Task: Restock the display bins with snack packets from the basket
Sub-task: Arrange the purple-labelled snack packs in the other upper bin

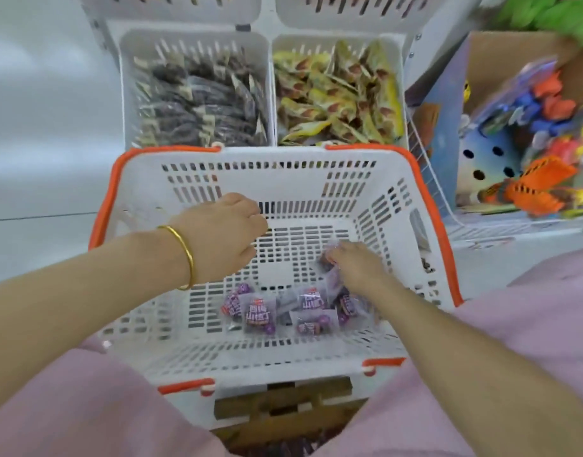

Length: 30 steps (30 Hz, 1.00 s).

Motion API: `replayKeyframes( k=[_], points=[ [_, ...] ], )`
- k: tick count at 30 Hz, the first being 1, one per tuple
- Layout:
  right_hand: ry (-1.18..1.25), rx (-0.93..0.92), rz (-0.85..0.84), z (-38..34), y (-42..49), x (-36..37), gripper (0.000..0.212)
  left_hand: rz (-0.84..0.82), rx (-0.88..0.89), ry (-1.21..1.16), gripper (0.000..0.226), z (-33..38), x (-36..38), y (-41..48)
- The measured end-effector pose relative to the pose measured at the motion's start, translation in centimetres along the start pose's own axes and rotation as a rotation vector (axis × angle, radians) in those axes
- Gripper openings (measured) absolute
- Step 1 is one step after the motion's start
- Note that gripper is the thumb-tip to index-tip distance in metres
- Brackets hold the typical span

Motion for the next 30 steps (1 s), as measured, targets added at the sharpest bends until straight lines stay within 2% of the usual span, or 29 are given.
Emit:
replayKeyframes(
  k=[3,5,7,9,14,17,19,21,22,25,27,30],
  points=[
    [-0.347,-0.222,-0.173,-0.1,2.0,0.8,0.076,-0.001,0.009,0.010,0.041,-0.1,0.1,0.6],
    [-0.463,-0.330,-0.230,-0.3,3.6,1.6,0.097,-0.008,0.000,0.016,0.041,-0.2,0.4,1.0],
    [-0.534,-0.396,-0.236,-0.4,4.8,2.6,0.105,-0.020,-0.013,0.012,0.040,-0.3,0.8,1.3],
    [-0.545,-0.417,-0.213,-0.4,5.3,3.3,0.096,-0.038,-0.009,0.007,0.040,-0.2,1.1,1.7],
    [-0.451,-0.401,-0.144,-0.2,5.2,2.6,0.056,-0.048,-0.013,-0.028,0.039,-0.9,1.2,2.5],
    [-0.330,-0.354,-0.012,-0.4,4.4,-0.3,0.033,-0.054,-0.045,-0.086,0.039,-1.2,1.0,2.8],
    [-0.194,-0.270,0.103,-0.5,3.9,-3.9,0.028,-0.066,-0.133,-0.207,0.040,-1.7,0.5,2.9],
    [0.036,-0.163,0.221,-1.1,2.7,-8.3,0.040,-0.057,-0.295,-0.411,0.042,-2.1,-0.4,2.9],
    [0.171,-0.128,0.293,-1.6,1.9,-10.5,0.043,-0.060,-0.417,-0.588,0.045,-2.2,-0.6,2.8],
    [0.393,-0.095,0.495,-3.9,-1.2,-16.3,0.054,-0.200,-0.811,-1.471,0.063,-1.0,-0.6,1.8],
    [0.343,-0.138,0.634,-5.9,-3.7,-19.3,0.055,-0.249,-0.835,-1.907,0.070,0.6,-2.1,1.6],
    [0.327,-0.197,0.709,-7.8,-6.4,-22.2,0.052,-0.101,-0.722,-2.099,0.053,1.0,-4.7,1.5]
  ],
)
Point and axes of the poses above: each hand's wrist, its own y-axis towards the middle knuckle, its own x-axis out of the palm, z = x × y, the point moved 6 cm from there along y, towards the middle knuckle, and after that the axes turned 11 degrees about z, right-handed, at the moved point
